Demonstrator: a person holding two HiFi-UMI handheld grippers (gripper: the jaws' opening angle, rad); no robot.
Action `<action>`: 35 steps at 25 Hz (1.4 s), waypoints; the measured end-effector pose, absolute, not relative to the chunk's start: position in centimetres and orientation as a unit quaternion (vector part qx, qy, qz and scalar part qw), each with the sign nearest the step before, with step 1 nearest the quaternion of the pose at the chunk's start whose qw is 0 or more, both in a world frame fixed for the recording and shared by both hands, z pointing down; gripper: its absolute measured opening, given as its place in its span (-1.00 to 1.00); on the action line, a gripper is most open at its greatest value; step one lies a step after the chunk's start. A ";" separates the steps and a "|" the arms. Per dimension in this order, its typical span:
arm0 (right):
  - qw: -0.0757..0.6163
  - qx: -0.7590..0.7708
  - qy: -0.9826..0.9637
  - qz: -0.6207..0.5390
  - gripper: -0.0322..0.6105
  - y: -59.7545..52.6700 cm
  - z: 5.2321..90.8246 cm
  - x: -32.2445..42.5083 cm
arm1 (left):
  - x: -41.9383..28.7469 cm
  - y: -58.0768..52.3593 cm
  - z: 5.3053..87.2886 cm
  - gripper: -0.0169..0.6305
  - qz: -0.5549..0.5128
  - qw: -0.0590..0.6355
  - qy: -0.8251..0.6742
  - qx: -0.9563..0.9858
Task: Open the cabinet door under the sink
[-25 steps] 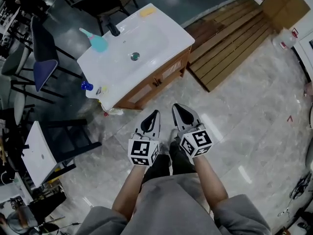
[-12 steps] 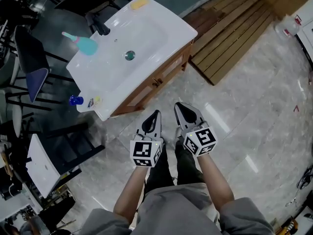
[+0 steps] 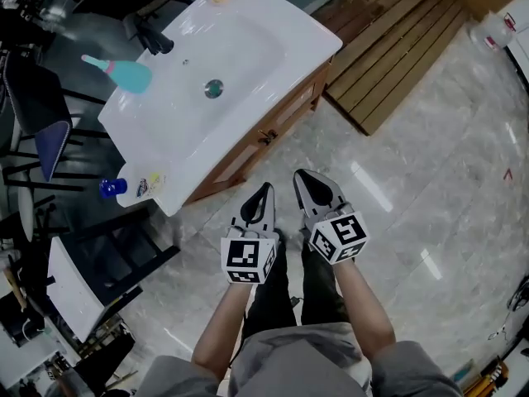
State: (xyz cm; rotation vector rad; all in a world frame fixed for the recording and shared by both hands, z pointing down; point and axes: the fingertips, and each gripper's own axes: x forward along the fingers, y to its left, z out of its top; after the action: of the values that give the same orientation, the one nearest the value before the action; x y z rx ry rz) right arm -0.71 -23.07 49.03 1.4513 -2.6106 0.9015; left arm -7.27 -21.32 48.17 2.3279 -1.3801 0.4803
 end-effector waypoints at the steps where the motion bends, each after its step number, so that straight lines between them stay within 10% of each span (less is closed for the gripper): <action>1: 0.011 0.465 -0.836 0.292 -0.86 -23.3 49.7 -0.7 | -7.2 -21.6 48.7 -0.92 0.174 0.195 -0.492 0.831; 35: -0.042 0.422 -0.792 0.440 -0.48 -31.6 73.8 -8.2 | -10.6 -28.2 67.1 -0.92 0.256 0.221 -0.438 0.833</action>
State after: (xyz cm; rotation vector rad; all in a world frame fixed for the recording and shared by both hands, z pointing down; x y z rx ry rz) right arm -8.25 -31.61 73.84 1.3618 -2.5557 1.4198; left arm -10.57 -28.19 67.10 2.3029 -1.2115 0.7086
